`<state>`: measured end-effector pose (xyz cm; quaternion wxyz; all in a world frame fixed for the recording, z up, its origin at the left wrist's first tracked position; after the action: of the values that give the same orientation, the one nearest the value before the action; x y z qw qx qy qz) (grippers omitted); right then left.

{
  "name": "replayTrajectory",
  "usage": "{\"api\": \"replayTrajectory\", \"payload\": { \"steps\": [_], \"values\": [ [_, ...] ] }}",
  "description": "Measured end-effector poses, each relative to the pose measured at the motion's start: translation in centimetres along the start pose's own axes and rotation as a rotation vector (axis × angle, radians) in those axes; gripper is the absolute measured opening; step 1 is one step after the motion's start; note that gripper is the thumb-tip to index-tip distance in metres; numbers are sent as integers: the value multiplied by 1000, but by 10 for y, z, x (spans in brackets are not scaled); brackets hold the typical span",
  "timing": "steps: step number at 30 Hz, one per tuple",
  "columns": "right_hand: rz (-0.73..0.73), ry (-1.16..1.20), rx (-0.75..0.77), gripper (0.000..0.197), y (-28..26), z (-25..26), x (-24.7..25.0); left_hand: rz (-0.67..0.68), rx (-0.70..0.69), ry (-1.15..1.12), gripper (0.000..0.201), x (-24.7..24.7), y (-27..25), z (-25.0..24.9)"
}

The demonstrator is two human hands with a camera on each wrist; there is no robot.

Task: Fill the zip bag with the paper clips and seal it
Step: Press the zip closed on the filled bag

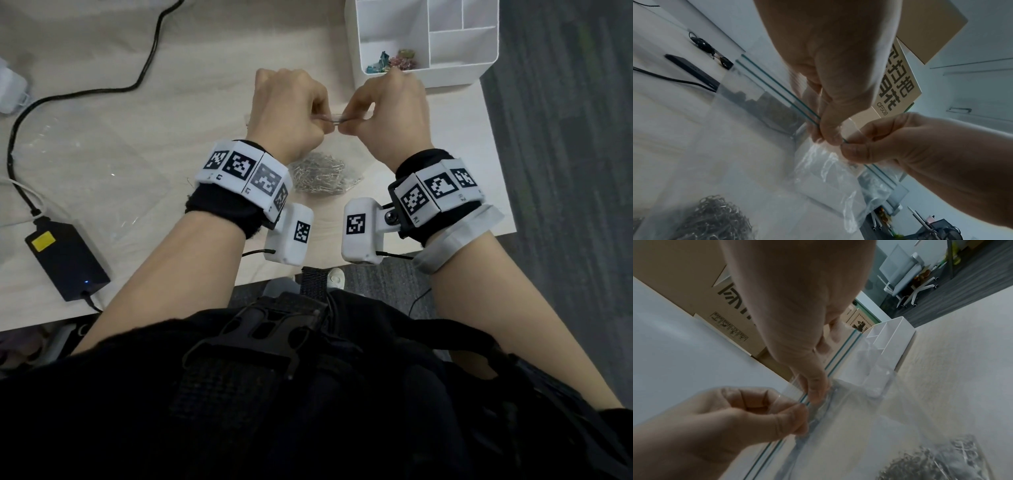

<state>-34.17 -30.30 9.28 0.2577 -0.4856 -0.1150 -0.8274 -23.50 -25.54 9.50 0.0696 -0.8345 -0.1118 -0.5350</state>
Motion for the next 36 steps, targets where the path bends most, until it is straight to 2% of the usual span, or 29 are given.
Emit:
{"api": "replayTrajectory", "payload": {
  "steps": [4,8,13,18,22,25,36],
  "values": [
    [3,33,-55,20,0,-16,1,-23,10,-2,17,1,-2,4],
    [-54,133,-101,16,-2,-34,5,-79,79,-23,33,13,-11,24],
    [-108,144,-57,13,-4,-28,3,-122,148,-64,22,14,-17,41],
    [-160,222,-87,16,-8,-38,7,-200,151,-166,22,14,-25,41],
    [-170,306,-113,16,-9,-53,7,-212,221,-196,32,15,-36,59],
    [-181,347,-143,13,-10,-61,4,-230,288,-194,29,16,-40,71],
    [-326,427,-147,11,-6,-66,4,-252,326,-317,28,10,-41,75]
  ]
}}
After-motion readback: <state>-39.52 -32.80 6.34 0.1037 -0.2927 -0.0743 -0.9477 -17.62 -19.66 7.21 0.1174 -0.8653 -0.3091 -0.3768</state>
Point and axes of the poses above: each hand's wrist, its own y-axis towards the middle knuckle, its own x-axis out of the back of the hand, z = x × y, the point moved 8 cm from there along y, towards the middle knuckle, and after that the axes turned 1 degree about y, right-handed, at the moved point
